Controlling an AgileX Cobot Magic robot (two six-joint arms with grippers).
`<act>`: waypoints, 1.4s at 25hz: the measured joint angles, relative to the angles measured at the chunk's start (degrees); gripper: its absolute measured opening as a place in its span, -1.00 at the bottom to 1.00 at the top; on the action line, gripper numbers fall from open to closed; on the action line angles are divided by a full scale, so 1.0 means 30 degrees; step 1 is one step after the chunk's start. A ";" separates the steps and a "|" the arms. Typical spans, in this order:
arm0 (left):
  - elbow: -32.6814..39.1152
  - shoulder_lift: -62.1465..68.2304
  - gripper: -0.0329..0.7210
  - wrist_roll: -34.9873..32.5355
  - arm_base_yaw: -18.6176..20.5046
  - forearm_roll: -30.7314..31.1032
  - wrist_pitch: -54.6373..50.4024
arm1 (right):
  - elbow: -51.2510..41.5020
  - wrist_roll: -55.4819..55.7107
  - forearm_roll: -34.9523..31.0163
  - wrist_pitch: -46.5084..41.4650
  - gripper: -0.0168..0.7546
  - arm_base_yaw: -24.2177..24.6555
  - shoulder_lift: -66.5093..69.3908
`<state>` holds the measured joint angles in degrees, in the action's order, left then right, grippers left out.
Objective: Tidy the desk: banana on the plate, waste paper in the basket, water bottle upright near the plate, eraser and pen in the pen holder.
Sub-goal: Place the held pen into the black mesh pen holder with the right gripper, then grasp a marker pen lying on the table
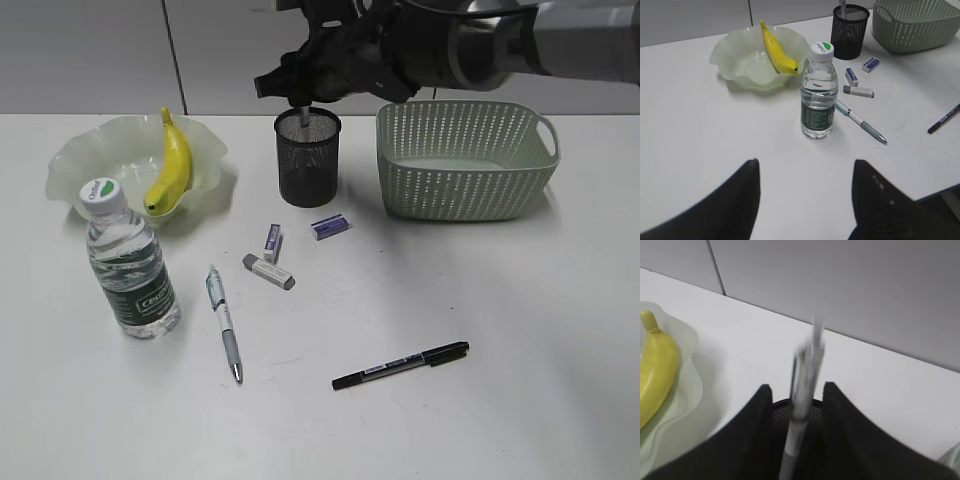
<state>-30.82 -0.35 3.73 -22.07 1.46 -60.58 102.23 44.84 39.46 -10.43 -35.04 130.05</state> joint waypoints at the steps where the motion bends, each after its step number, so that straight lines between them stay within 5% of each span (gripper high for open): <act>1: 0.0000 0.0000 0.24 0.0000 0.0000 0.0000 0.0000 | 0.0000 0.0000 0.0025 -0.0008 -0.03 0.0000 0.0000; 4: 0.0000 0.0000 0.24 0.0000 0.0000 0.0000 0.0000 | 0.0000 0.0015 -0.0042 -0.0674 0.22 0.0000 -0.0075; 9: 0.0000 0.0000 0.24 0.0000 0.0000 0.0000 0.0000 | 0.0000 -0.0271 -0.1791 -0.6300 0.28 -0.0023 -0.2269; 18: 0.0000 0.0000 0.24 0.0000 0.0000 0.0000 0.0000 | -0.0885 -0.7734 -0.5065 -1.7196 -0.15 -0.0017 -0.8133; 23: 0.0000 0.0000 0.24 0.0000 0.0000 -0.0037 0.0000 | -0.5446 -0.8479 -0.5869 -1.7905 -0.30 -0.0017 -1.2480; 35: 0.0000 0.1497 0.24 0.0000 0.0000 -0.0295 0.0020 | -1.9254 -0.9341 -0.7397 -1.6784 -0.32 -0.0017 -2.7077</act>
<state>-30.82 4.14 3.73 -22.07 0.58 -60.52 44.47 16.81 17.27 -60.78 -35.09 48.82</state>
